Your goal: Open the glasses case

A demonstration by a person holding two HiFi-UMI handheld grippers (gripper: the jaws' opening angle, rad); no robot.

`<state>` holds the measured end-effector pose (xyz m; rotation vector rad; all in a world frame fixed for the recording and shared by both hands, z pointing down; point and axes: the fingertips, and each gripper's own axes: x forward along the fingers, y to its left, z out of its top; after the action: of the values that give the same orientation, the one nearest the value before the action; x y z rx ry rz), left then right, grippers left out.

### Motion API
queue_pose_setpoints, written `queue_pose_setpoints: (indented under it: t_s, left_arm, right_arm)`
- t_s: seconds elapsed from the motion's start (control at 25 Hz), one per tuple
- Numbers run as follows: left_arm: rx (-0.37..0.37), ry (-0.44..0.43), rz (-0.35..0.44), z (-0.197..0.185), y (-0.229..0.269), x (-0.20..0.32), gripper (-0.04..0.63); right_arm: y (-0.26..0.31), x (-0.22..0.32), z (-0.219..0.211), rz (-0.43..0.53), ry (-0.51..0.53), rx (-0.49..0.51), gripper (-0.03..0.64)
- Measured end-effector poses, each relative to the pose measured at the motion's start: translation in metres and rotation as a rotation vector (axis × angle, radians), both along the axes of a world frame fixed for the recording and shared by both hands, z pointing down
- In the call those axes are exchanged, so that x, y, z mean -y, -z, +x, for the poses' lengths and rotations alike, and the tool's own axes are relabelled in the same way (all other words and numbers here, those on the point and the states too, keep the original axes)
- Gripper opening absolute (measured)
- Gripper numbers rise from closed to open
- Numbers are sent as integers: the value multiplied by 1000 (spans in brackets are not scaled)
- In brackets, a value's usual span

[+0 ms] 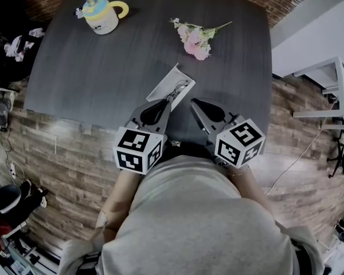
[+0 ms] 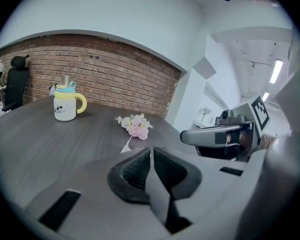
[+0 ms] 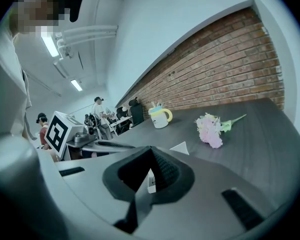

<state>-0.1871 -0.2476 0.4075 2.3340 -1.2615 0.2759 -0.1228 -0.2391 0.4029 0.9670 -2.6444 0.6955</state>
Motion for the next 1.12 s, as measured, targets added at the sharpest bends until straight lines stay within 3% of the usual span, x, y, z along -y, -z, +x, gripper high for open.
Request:
queue_pose_setpoints:
  t_s: [1.12]
  left_arm:
    - [-13,-8,-9,-7,0,-3,40]
  right_arm:
    - [3,-6,-3,-19,-27,12,6]
